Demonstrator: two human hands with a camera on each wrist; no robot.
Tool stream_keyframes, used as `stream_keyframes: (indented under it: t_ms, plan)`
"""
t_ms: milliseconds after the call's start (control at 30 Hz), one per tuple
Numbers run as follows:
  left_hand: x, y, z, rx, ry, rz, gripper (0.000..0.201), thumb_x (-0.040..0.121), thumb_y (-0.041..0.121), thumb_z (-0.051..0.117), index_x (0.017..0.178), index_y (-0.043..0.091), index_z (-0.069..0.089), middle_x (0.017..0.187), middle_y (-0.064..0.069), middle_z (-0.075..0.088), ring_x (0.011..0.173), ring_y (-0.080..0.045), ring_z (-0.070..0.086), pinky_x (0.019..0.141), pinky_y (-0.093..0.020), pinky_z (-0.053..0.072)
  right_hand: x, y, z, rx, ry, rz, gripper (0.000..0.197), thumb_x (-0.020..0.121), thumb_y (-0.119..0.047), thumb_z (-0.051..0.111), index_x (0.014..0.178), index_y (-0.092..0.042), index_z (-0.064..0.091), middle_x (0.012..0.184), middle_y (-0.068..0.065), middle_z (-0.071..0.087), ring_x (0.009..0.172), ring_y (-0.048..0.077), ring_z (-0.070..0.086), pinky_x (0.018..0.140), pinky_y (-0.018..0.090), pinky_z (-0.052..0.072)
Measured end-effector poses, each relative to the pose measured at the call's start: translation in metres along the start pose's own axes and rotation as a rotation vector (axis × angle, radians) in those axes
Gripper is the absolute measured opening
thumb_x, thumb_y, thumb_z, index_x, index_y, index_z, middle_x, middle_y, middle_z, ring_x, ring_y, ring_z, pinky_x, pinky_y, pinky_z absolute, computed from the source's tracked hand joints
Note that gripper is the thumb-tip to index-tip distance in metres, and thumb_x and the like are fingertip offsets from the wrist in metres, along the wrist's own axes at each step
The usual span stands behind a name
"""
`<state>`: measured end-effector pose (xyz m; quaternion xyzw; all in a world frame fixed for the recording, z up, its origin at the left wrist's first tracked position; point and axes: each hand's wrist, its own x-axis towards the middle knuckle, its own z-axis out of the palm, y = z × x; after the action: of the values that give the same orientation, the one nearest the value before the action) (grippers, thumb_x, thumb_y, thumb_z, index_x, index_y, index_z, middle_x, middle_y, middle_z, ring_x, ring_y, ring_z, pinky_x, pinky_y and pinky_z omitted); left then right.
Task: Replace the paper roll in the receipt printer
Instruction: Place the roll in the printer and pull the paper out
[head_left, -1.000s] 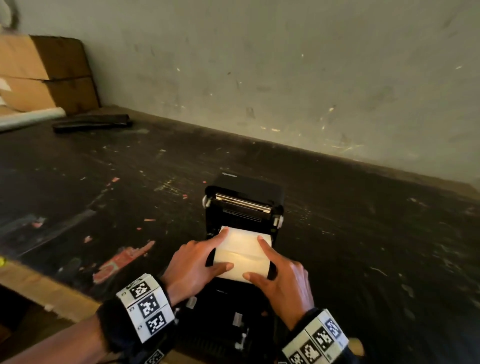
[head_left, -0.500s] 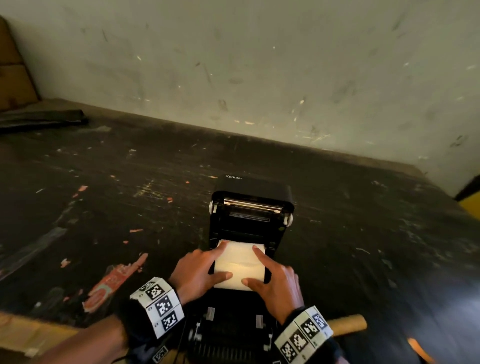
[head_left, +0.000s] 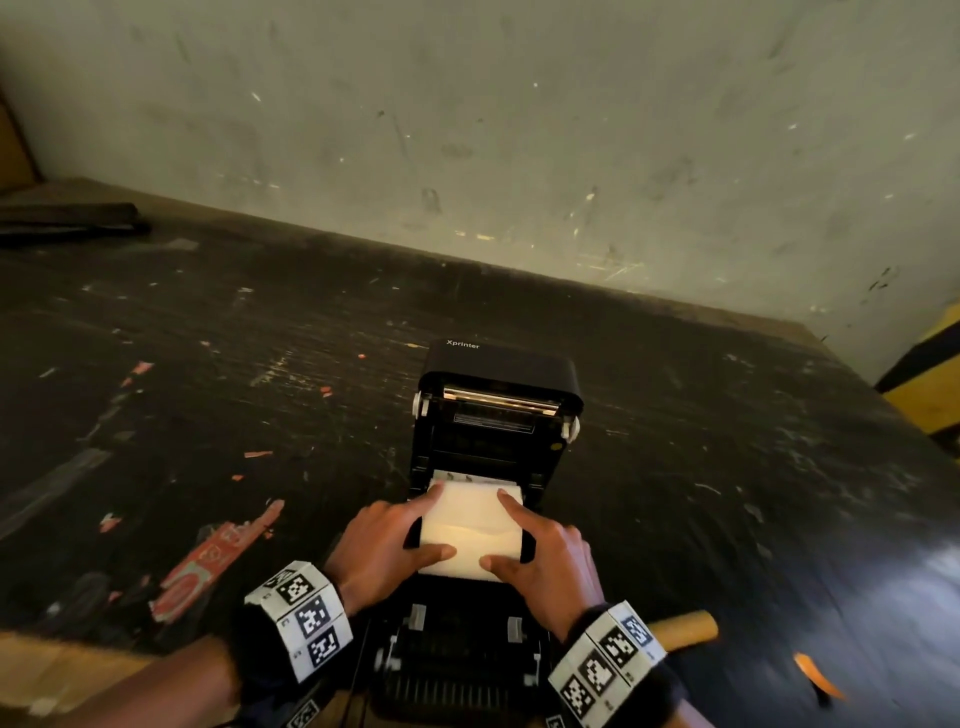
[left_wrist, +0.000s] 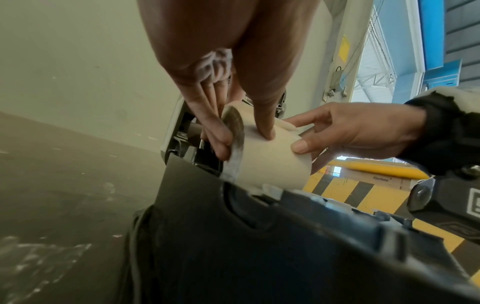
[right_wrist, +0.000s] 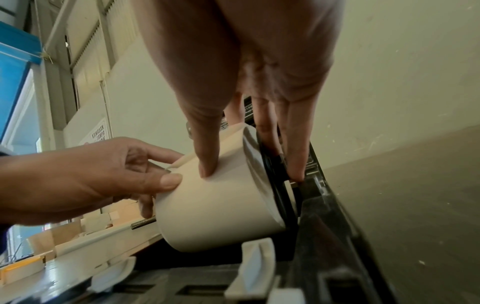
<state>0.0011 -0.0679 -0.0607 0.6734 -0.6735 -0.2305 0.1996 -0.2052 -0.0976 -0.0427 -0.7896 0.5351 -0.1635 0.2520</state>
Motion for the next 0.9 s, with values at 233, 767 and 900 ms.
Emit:
stream_keyframes:
  t_ms: [233, 767, 900]
  plan:
    - [-0.001, -0.002, 0.003, 0.016, -0.018, 0.022, 0.079, 0.081, 0.050, 0.060, 0.144, 0.032, 0.017, 0.126, -0.009, 0.060, 0.110, -0.019, 0.058, 0.097, -0.037, 0.046, -0.003, 0.007, 0.008, -0.028, -0.002, 0.051, 0.072, 0.077, -0.044, 0.068, 0.138, -0.042, 0.030, 0.122, 0.000, 0.057, 0.107, 0.014, 0.054, 0.089, 0.026, 0.047]
    - [-0.010, -0.005, 0.014, 0.010, 0.018, 0.053, 0.077, 0.078, 0.041, 0.069, 0.142, 0.027, 0.029, 0.128, -0.006, 0.059, 0.107, -0.017, 0.058, 0.095, -0.030, 0.046, -0.013, 0.014, 0.010, 0.011, -0.007, 0.035, 0.061, 0.081, -0.033, 0.068, 0.134, -0.039, 0.039, 0.120, -0.003, 0.060, 0.100, 0.007, 0.057, 0.090, 0.021, 0.047]
    - [-0.015, -0.003, 0.014, -0.109, 0.087, 0.051, 0.075, 0.076, 0.034, 0.073, 0.140, 0.021, 0.035, 0.126, -0.008, 0.061, 0.108, -0.017, 0.058, 0.097, -0.027, 0.045, -0.013, 0.009, 0.008, -0.028, 0.033, 0.018, 0.059, 0.081, -0.035, 0.067, 0.133, -0.040, 0.040, 0.117, -0.002, 0.062, 0.102, 0.010, 0.058, 0.091, 0.022, 0.046]
